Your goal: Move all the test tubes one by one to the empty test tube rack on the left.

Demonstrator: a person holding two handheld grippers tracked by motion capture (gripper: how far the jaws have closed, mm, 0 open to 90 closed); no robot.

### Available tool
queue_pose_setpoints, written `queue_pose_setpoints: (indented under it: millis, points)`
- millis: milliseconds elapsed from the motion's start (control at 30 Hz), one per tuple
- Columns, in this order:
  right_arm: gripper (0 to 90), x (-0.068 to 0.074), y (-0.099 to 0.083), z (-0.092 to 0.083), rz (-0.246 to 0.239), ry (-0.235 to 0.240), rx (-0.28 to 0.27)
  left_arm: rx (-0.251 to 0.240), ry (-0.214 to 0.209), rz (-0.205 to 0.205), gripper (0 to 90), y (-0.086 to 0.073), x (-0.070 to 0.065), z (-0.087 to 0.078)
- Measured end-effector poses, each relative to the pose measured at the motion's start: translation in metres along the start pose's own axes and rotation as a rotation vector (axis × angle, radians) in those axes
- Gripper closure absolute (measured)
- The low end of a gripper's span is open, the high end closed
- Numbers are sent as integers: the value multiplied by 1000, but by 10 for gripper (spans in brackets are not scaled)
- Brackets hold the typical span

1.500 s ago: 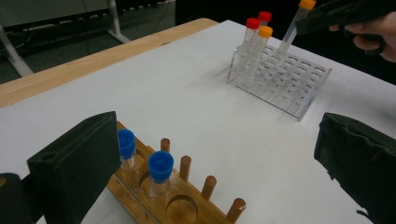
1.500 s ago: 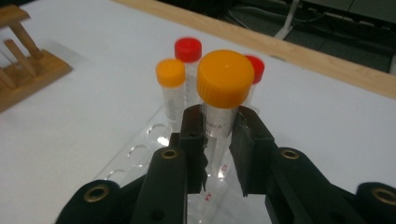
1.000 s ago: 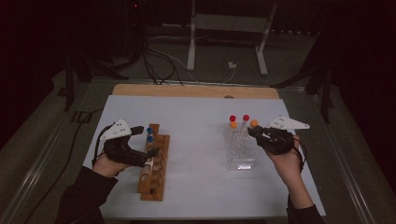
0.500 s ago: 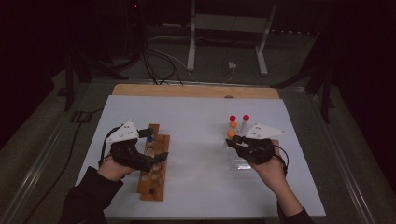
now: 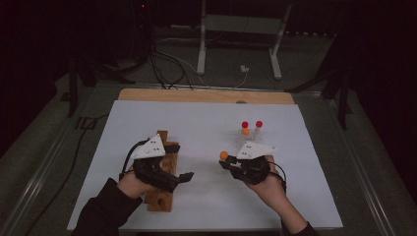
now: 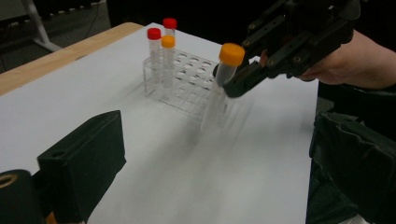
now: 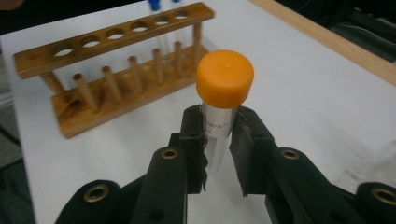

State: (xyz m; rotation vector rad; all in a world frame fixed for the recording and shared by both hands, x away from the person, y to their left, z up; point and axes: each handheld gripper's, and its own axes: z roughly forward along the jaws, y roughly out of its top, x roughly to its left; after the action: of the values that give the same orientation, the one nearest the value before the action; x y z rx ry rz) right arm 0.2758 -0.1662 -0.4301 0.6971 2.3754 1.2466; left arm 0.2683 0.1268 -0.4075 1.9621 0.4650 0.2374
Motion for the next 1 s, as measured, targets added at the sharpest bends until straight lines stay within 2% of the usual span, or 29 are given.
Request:
queue_pose_setpoints:
  millis: [133, 467, 867, 1000]
  points:
    - [751, 10, 1, 5, -16, 34, 10, -1, -17, 7, 95, 1, -7, 7]
    - [751, 31, 3, 14, -50, 93, 26, 6, -26, 34, 317, 0, -16, 18]
    - [751, 42, 6, 18, -65, 128, 29, 22, -35, 93, 557, 0, -24, 28]
    - [751, 45, 6, 18, -69, 136, 31, 33, -22, 110, 620, -2, -25, 33]
